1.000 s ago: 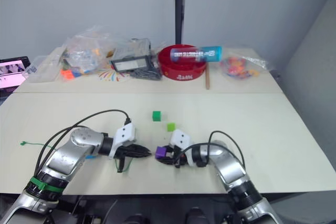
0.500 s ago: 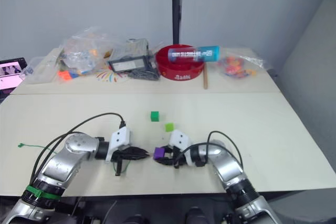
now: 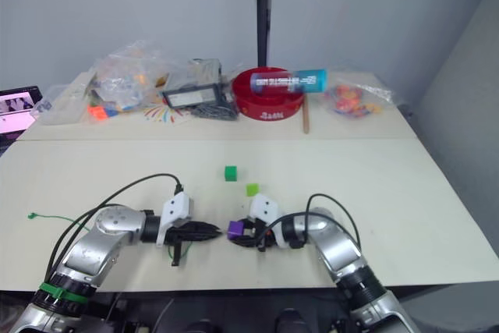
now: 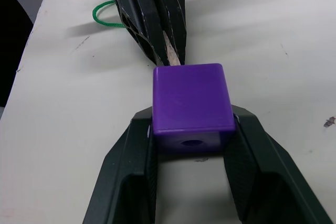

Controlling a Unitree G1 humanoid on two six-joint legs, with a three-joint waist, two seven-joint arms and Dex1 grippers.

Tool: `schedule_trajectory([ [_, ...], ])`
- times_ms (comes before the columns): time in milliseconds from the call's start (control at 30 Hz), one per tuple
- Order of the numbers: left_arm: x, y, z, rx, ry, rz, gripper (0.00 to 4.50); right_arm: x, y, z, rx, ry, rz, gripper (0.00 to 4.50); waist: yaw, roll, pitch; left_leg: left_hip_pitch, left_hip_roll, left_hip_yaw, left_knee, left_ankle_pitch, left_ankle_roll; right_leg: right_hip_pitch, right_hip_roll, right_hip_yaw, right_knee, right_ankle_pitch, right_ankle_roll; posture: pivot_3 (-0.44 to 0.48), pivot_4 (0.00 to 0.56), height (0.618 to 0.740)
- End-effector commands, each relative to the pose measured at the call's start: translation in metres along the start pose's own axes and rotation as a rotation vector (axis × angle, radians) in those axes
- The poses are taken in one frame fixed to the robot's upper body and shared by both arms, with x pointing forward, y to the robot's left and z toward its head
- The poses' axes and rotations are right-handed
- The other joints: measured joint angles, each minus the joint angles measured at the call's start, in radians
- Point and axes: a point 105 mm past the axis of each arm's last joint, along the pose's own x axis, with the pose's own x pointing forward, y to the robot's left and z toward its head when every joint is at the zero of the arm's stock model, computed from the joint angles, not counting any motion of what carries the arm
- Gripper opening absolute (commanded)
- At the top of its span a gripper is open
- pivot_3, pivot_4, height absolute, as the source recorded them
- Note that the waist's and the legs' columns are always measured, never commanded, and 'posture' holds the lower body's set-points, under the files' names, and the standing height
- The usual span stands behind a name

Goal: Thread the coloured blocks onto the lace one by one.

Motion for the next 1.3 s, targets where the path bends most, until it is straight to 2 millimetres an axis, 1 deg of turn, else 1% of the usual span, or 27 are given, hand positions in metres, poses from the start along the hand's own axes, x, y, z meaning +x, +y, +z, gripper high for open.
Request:
schedule_trajectory([
  [33, 0.001, -0.003, -0.002, -0.019, -0.012, -0.017, 0.0, 0.008, 0.011, -0.015, 0.054, 0.042, 0.039, 1.19, 0.001, 0.0, 0.0, 0.0, 0.0, 0.0, 0.0, 0.0, 0.0, 0.0, 0.0, 0.0, 0.0, 0.0, 0.0, 0.0, 0.15, 0.731],
  [167, -0.011, 0.004, 0.005, 0.017, -0.005, -0.016, 0.0, 0.005, 0.011, -0.019, 0.054, 0.058, 0.037, 1.19, -0.003, 0.0, 0.0, 0.0, 0.0, 0.0, 0.0, 0.0, 0.0, -0.001, 0.0, 0.0, 0.0, 0.0, 0.0, 0.0, 0.15, 0.731],
  [233, -0.014, 0.004, 0.01, 0.026, -0.001, -0.019, 0.0, 0.005, 0.011, -0.02, 0.055, 0.058, 0.036, 1.19, -0.006, 0.0, 0.0, 0.0, 0.0, 0.0, -0.001, 0.0, 0.0, -0.001, 0.0, 0.0, 0.0, 0.0, 0.0, 0.0, 0.15, 0.731],
  [433, -0.02, 0.0, 0.02, 0.053, 0.04, -0.039, 0.0, 0.005, 0.011, -0.02, 0.055, 0.059, 0.034, 1.19, -0.006, 0.0, 0.0, 0.0, 0.0, 0.0, -0.003, 0.0, 0.0, -0.002, 0.0, 0.0, 0.0, 0.0, 0.0, 0.0, 0.15, 0.731],
  [533, -0.024, 0.001, 0.02, 0.055, 0.062, -0.023, 0.0, 0.005, 0.01, -0.019, 0.055, 0.057, 0.03, 1.19, -0.006, 0.0, 0.0, 0.0, 0.0, 0.0, -0.003, 0.0, 0.0, -0.001, 0.0, 0.0, -0.001, 0.0, 0.0, 0.0, 0.15, 0.731],
  [767, -0.025, -0.003, 0.023, 0.046, 0.037, -0.014, 0.0, 0.005, 0.01, -0.019, 0.057, 0.054, 0.029, 1.19, -0.006, 0.0, 0.0, 0.0, 0.0, 0.0, -0.003, 0.0, 0.0, -0.002, 0.0, 0.0, -0.001, 0.0, 0.0, 0.0, 0.15, 0.731],
  [1033, -0.016, -0.013, 0.021, 0.057, 0.063, -0.07, 0.0, 0.006, 0.011, -0.018, 0.056, 0.053, 0.036, 1.19, -0.006, 0.0, 0.0, 0.0, 0.0, 0.0, -0.003, 0.0, 0.0, -0.002, 0.0, 0.0, -0.001, 0.0, 0.0, 0.0, 0.15, 0.731],
  [1233, 0.008, -0.008, 0.039, 0.084, -0.002, -0.072, 0.0, 0.006, 0.012, -0.018, 0.058, 0.055, 0.039, 1.19, 0.001, 0.0, 0.0, -0.001, 0.0, 0.0, -0.003, 0.0, 0.0, -0.002, 0.0, 0.0, -0.002, 0.0, 0.0, 0.0, 0.15, 0.731],
  [1300, 0.013, -0.008, 0.042, 0.087, -0.008, -0.082, 0.0, 0.006, 0.012, -0.018, 0.059, 0.054, 0.039, 1.19, 0.007, 0.0, 0.0, -0.001, 0.0, 0.0, -0.003, 0.0, 0.0, -0.001, 0.0, 0.0, -0.002, 0.0, 0.0, 0.0, 0.15, 0.731],
])
